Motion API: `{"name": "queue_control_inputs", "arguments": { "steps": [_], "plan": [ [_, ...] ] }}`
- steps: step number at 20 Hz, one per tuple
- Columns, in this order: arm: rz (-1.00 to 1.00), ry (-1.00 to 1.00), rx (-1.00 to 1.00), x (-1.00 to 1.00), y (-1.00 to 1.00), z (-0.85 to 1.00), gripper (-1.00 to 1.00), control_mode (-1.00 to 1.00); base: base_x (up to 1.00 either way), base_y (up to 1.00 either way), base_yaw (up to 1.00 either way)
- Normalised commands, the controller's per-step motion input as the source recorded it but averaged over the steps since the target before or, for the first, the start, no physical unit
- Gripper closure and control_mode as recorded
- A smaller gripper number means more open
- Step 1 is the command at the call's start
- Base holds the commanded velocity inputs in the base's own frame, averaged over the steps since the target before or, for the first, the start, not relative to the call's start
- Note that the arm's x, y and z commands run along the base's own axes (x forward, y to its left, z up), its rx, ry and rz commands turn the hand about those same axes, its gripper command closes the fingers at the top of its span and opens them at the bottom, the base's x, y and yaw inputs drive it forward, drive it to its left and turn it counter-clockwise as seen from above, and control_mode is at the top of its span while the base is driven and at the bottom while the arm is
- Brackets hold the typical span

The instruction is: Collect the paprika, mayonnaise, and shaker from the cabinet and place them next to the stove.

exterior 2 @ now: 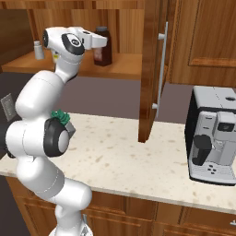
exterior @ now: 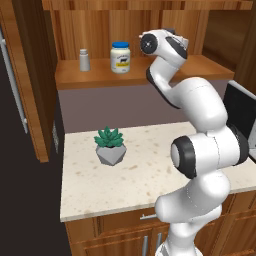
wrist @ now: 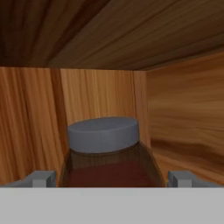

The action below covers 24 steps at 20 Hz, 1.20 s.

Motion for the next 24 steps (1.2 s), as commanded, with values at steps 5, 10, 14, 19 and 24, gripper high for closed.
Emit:
{"name": "queue_control_inputs", "arguments": {
  "steps": [5,10,14,19,24],
  "plan": [
    [0.00,0.00,0.00,0.00,-0.16,0.00,-1.00,-1.00,0.00,0.00,0.00],
    [0.00,0.00,0.00,0.01,-0.04,0.00,1.00,-1.00,0.00,0.00,0.00],
    [0.00,0.00,0.00,0.02,0.00,-0.03,1.00,-1.00,0.00,0.00,0.00],
    [0.00,0.00,0.00,0.00,0.00,0.00,1.00,-1.00,0.00,0.00,0.00],
    [0.00,0.00,0.00,-0.03,0.00,0.00,1.00,-1.00,0.00,0.00,0.00]
  ]
}}
